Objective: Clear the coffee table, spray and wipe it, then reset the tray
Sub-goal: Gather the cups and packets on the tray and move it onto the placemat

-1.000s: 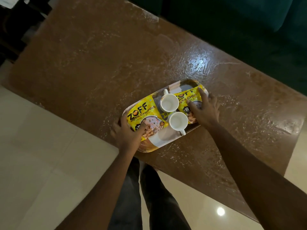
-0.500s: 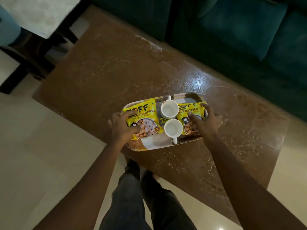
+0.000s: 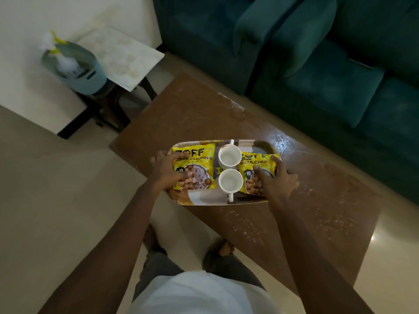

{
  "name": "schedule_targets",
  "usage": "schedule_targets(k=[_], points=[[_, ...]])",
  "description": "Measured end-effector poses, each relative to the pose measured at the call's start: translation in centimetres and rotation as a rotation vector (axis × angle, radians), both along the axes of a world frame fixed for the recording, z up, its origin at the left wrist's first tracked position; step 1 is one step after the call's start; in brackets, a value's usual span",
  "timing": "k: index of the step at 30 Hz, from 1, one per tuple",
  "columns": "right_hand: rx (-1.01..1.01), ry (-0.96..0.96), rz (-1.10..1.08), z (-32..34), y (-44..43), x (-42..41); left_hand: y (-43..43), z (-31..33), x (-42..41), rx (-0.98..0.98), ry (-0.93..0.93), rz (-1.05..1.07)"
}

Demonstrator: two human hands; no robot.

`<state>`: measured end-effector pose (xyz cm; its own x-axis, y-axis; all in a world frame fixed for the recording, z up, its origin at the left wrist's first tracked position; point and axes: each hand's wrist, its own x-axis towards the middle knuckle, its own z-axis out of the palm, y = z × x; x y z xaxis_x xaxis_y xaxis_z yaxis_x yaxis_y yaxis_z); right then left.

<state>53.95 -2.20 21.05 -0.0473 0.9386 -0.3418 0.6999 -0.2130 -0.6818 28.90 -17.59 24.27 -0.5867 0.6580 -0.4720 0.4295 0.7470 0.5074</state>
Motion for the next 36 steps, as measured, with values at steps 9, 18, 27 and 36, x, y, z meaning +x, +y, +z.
schedule_targets(k=[9,18,27,36], points=[[0.052,0.024,0.016,4.0,-5.4,-11.8,-5.5,3.5,-12.7,0.038,0.042,-0.069],[0.035,0.063,-0.027,6.7,-11.8,-27.1,-10.4,7.1,-28.4,0.068,0.089,-0.1],[0.049,0.053,0.015,7.6,-12.0,-38.5,-12.0,8.3,-39.0,0.093,0.09,-0.066],[0.006,0.103,0.063,6.4,-8.0,-51.1,-9.4,7.4,-50.6,0.088,0.117,-0.003]])
